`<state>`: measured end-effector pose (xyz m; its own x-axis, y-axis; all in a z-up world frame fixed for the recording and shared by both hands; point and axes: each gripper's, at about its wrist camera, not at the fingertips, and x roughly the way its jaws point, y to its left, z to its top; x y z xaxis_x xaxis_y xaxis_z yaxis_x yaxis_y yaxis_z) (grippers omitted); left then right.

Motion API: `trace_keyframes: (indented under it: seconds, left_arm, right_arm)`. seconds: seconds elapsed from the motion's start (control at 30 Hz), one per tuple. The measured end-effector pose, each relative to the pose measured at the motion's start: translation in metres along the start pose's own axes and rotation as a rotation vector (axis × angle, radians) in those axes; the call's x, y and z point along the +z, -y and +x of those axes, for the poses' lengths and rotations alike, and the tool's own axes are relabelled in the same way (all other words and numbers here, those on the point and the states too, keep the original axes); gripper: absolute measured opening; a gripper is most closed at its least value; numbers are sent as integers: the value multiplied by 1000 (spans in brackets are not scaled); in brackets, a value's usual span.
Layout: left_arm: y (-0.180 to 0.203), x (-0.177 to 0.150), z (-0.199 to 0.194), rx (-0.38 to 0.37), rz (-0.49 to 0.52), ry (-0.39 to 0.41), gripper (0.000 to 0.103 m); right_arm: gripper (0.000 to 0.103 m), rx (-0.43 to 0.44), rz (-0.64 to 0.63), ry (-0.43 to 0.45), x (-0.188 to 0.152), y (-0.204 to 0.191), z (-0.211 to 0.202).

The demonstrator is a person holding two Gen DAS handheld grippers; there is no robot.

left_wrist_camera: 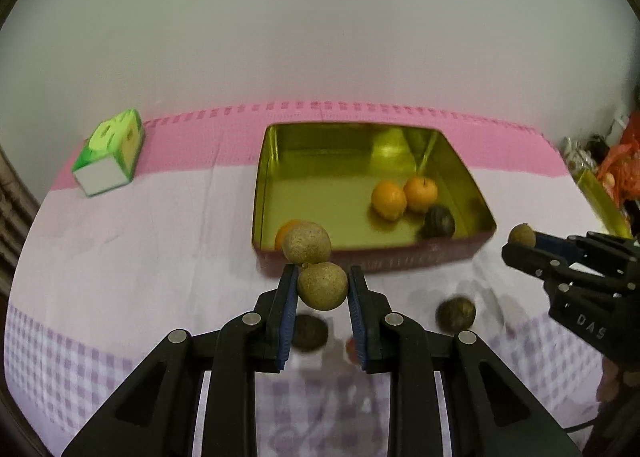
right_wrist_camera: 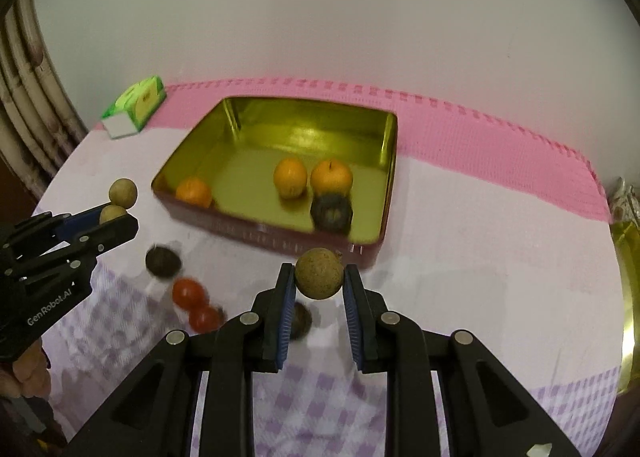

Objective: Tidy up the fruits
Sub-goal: 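Open left gripper over the tin while right gripper releases its longan inside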

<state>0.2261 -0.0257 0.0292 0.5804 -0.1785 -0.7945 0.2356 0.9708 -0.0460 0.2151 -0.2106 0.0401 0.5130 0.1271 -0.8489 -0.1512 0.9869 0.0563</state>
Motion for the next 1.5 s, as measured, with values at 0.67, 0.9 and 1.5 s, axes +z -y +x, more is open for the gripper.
trace_keyframes:
  seconds: [0.67, 0.9, 1.5]
  left_arm:
    - [-2, 46, 82, 27, 21, -109, 26]
    - [-2, 43, 94, 35, 28, -127, 27]
    - [-11, 12, 49, 48, -10, -100, 38]
  right_arm:
    - [22, 26, -10, -75, 49, 10, 73]
    - [23, 33, -20, -86, 50, 11, 79]
    - [30, 39, -3, -38, 34, 8, 31]
